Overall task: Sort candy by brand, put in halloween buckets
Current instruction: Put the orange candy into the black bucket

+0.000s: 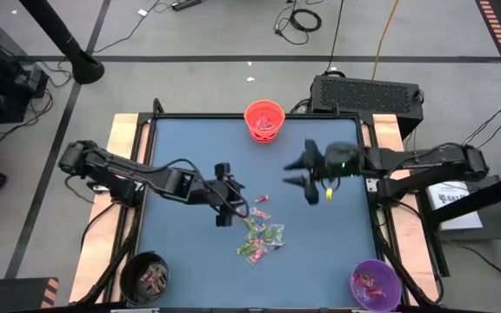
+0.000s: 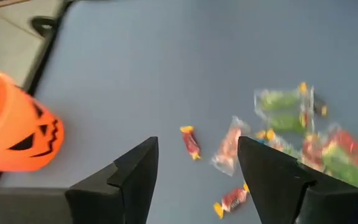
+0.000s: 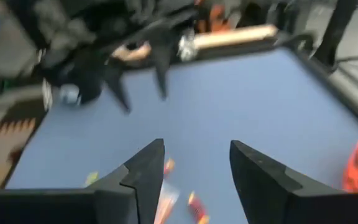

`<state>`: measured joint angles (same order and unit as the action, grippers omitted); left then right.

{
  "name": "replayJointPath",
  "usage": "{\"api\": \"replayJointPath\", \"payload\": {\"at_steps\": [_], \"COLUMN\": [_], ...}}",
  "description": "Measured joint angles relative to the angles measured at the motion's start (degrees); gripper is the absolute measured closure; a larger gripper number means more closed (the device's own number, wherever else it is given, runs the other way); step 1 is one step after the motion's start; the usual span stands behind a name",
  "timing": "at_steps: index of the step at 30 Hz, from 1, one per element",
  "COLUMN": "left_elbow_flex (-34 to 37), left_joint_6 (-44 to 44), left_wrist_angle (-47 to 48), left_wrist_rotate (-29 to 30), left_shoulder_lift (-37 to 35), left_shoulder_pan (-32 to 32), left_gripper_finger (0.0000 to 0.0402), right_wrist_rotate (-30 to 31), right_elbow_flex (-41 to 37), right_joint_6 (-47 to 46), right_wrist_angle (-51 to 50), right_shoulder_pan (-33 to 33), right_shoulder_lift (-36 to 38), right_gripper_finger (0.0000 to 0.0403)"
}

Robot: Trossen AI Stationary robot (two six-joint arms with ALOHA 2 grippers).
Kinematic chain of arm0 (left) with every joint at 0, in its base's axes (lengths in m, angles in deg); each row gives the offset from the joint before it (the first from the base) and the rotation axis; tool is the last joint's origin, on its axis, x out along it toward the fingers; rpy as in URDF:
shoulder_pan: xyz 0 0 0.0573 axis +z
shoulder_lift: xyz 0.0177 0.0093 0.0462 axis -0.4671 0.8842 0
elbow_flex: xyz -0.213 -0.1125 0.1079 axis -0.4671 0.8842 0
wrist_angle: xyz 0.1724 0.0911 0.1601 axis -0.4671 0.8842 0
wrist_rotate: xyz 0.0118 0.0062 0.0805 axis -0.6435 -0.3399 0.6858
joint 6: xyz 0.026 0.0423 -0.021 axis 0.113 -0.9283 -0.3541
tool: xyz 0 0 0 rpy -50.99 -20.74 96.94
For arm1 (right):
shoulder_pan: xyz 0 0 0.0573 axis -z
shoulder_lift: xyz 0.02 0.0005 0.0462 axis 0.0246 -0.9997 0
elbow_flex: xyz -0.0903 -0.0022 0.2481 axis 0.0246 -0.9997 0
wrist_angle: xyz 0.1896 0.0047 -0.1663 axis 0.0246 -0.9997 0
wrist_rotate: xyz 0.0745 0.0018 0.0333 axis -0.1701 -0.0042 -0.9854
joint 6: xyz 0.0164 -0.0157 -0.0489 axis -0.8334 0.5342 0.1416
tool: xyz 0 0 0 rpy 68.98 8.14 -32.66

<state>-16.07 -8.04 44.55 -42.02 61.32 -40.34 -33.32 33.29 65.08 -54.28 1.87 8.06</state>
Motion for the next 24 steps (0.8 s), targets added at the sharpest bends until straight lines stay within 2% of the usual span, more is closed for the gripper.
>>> {"api": "replayJointPath", "payload": {"at_steps": [3, 7, 13, 17, 21, 24], "left_elbow_flex": [0.00, 0.00, 0.02, 0.02, 0.02, 0.02], "left_joint_6": [-3.52, -9.41, -14.17, -14.38, -13.98, -14.13], "left_wrist_angle": [0.14, 0.64, 2.65, 2.99, 3.21, 3.33], "left_wrist_rotate": [-0.75, -1.26, -8.95, -12.38, -20.83, -23.66], "left_shoulder_lift": [3.82, 8.60, 14.29, 16.59, 18.27, 19.47], "left_shoulder_pan": [-0.02, 0.43, 3.45, 5.74, 7.26, 7.37], "left_gripper_finger": [0.0174, 0.0174, 0.0174, 0.0174, 0.0174, 0.0174], "right_wrist_rotate": [2.78, 3.44, 3.51, 3.57, 3.54, 3.52], "right_elbow_flex": [0.00, 0.00, -0.01, -0.02, -0.02, -0.02], "right_joint_6": [0.18, 2.99, 2.86, 1.62, 0.58, 0.24], "right_wrist_angle": [-3.21, -3.91, -7.00, -9.19, -10.88, -11.52], "right_shoulder_pan": [-4.30, -6.58, -7.00, -7.00, -7.00, -7.00], "right_shoulder_lift": [-1.69, -3.78, -4.44, -4.41, -4.40, -4.41], "right_gripper_finger": [0.0242, 0.0251, 0.0257, 0.0257, 0.0257, 0.0257]}}
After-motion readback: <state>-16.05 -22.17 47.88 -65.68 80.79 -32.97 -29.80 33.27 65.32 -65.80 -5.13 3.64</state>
